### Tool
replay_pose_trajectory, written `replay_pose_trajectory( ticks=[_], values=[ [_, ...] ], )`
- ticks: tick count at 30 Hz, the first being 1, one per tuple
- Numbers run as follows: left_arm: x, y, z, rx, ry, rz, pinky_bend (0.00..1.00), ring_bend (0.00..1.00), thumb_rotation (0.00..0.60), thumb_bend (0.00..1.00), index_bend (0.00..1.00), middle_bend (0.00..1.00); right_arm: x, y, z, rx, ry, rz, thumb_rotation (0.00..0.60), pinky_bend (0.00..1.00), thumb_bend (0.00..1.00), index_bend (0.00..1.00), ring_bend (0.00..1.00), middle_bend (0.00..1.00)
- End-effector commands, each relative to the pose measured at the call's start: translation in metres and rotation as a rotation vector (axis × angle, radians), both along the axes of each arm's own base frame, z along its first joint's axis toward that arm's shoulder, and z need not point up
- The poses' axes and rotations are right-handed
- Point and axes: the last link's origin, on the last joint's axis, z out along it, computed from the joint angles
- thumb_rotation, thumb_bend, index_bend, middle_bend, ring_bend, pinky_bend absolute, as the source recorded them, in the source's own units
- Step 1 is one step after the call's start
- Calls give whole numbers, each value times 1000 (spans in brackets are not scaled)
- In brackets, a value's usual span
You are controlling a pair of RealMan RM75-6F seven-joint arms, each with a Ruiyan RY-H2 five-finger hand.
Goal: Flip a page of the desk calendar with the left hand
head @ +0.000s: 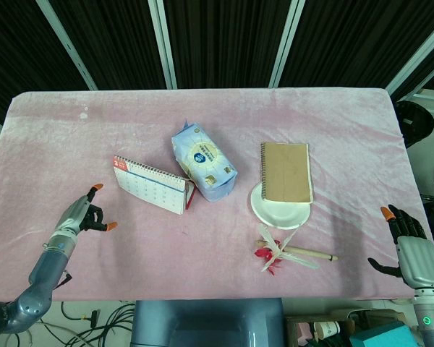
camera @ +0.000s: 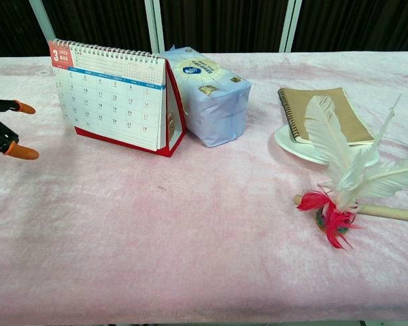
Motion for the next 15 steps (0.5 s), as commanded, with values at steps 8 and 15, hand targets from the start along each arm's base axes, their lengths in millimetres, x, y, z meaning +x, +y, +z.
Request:
replay_pose_trajectory(
  ticks=[8,15],
  values=[
    [6,10,-13,-22,-3,11,755,785,600,192,0,764,0,0,0,0,-3,-3,600,72,93,0,0,0],
    [13,13,-21,-45,6,-3,757,786,600,192,0,763,0,0,0,2,-5,-3,600,72,92,0,0,0]
  ],
)
